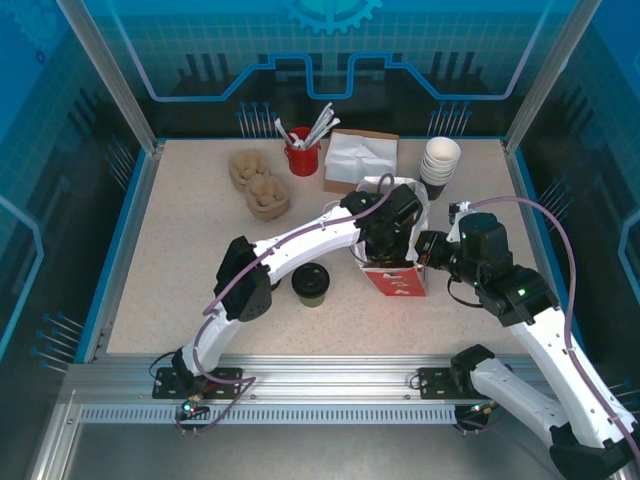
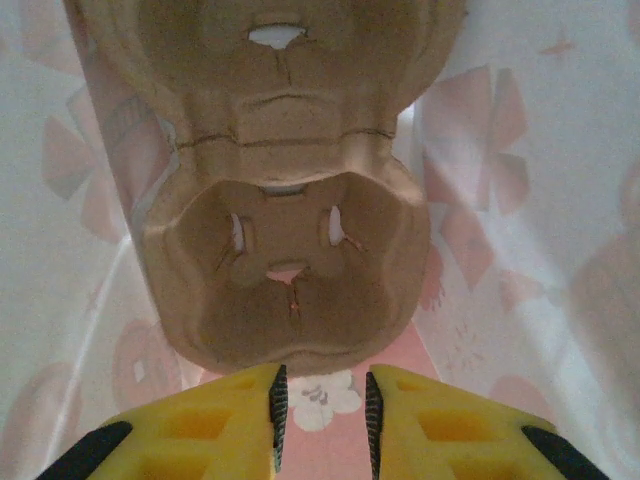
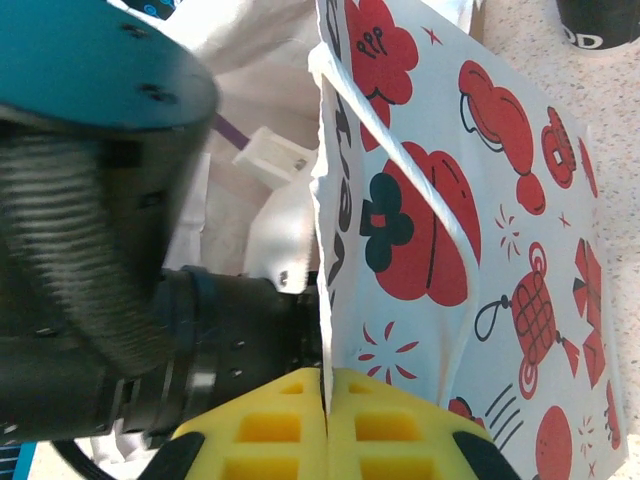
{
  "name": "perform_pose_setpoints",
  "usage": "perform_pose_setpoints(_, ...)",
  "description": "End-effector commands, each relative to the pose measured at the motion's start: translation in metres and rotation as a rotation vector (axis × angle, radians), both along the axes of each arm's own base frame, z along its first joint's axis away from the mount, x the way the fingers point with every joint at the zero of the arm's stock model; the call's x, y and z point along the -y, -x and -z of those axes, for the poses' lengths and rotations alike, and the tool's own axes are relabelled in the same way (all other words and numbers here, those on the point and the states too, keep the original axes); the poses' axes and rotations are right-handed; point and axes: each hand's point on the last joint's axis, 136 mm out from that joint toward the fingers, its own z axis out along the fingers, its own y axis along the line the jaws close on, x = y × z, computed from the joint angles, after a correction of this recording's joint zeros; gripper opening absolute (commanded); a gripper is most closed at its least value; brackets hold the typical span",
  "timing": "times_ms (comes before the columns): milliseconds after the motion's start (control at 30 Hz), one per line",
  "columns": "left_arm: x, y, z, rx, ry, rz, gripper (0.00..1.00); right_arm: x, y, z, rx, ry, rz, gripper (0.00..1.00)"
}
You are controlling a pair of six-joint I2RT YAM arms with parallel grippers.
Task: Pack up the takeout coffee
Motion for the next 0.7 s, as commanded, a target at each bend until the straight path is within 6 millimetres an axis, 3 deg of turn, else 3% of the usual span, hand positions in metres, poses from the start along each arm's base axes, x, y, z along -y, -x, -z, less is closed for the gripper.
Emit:
perform_pose_setpoints(0,0.004,-0.001,0.02,-0.057,0.011,-0.009,0.29,-0.008,-0.001,-0.002,0.016,-0.033,-0.019,0.0)
perform_pose_setpoints(667,0.01,0.011,0.075,-0.199,0.02,0.004,0.27,-0.025,-0.002,-0.009,0.07,-0.026,-0.133,0.0)
